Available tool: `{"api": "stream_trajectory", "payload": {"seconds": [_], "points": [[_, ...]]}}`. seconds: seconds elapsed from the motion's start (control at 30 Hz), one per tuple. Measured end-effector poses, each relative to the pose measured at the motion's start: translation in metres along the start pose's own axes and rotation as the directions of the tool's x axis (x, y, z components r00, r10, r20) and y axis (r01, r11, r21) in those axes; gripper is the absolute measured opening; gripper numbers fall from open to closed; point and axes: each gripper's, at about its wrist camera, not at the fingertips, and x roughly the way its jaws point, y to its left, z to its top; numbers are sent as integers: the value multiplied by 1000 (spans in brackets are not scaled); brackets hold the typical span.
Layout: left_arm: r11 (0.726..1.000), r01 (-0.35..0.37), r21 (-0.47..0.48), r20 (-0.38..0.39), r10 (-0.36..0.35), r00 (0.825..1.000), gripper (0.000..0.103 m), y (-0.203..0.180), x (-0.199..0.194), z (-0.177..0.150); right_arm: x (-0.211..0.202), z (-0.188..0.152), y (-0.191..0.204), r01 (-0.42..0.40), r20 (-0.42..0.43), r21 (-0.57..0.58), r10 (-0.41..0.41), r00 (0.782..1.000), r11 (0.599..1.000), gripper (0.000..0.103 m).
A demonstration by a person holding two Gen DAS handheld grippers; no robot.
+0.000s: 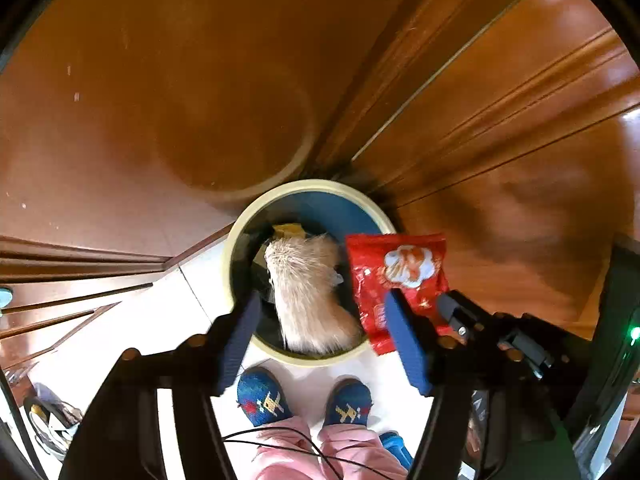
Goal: Collect trash
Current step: 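Open the left tool over the bin while the right tool releases the red bag, then raise both tools back up to the counter trash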
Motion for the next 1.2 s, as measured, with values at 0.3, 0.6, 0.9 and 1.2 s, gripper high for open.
{"api": "stream_trajectory", "payload": {"seconds": [0.3,0.6,0.9,1.2], "points": [[999,-41,-13,14,41,999,74,13,-9,-6,-2,1,10,-3,-5,-5,3,1000,1000,5],[997,-62,-40,38,64,997,93,22,-26,-13,-7,5,20,-30,-45,-7,30,999,1000,10],[996,-61,-68,53,64,997,94,20,-52,-21,-25,5,24,-39,-32,-22,38,999,999,30],[993,-65,-97,84,73,994,94,6,-122,-35,-97,-2,14,-50,-11,-8,50,999,999,30]]}}
